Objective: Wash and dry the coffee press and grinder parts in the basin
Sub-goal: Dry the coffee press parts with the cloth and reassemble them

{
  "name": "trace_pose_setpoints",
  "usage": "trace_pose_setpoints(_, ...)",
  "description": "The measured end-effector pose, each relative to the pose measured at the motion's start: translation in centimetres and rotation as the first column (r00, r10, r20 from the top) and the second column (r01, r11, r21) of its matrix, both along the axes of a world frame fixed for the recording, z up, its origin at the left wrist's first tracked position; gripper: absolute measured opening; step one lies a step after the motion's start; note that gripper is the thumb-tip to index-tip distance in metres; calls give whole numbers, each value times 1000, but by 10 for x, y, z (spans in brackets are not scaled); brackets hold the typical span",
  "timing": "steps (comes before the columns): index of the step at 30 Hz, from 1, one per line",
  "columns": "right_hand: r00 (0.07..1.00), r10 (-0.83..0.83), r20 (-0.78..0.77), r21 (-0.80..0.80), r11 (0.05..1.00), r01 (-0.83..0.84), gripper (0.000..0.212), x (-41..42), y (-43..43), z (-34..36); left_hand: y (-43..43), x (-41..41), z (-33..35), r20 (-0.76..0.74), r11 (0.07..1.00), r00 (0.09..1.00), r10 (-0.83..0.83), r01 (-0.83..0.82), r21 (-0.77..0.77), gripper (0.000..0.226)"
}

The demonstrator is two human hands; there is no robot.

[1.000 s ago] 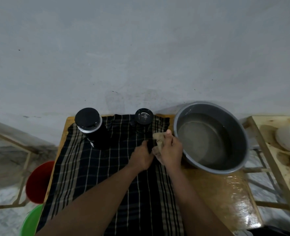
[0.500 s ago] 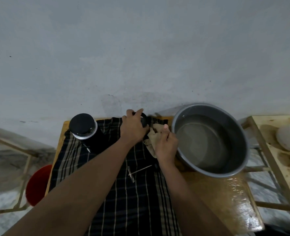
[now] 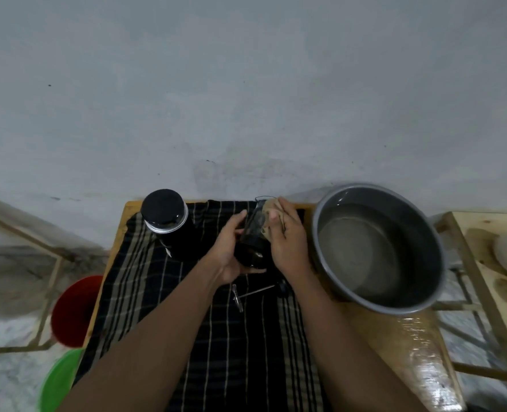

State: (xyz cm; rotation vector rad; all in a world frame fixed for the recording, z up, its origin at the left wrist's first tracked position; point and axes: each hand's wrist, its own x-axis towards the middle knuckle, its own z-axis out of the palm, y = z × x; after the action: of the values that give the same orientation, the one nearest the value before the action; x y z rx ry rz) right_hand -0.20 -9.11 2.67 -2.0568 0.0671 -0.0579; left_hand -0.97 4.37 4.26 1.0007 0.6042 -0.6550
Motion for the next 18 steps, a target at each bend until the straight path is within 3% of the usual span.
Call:
trace_pose_setpoints(2, 999, 34, -9, 10, 999, -34, 56, -1, 2, 2, -5, 3, -1, 42, 998, 999, -8, 5, 67, 50)
trace_pose_setpoints(6, 999, 33, -21, 62, 998, -32, 48, -9, 5, 11, -16, 8, -3, 137, 984, 985, 105, -123, 126, 38)
trace_pose_setpoints(11, 975, 221, -27, 74, 973, -219, 43, -44, -6, 20, -11, 9, 3, 198, 969, 969, 146, -180, 168, 51)
trace_pose_setpoints(13, 996, 91, 6, 104, 990, -91, 41, -41, -12, 27, -7, 6, 5, 185, 973, 972, 142, -172, 154, 48)
trace_pose_setpoints(16, 949, -314, 6, 218, 927, 305, 31, -1, -12, 50, -8, 0, 6, 233, 990, 970, 75, -101, 103, 49)
trace_pose_setpoints(18, 956, -282, -84, 254, 921, 294, 29, 21, -7, 57, -17, -9, 12, 285, 995, 956, 61, -81, 60, 39)
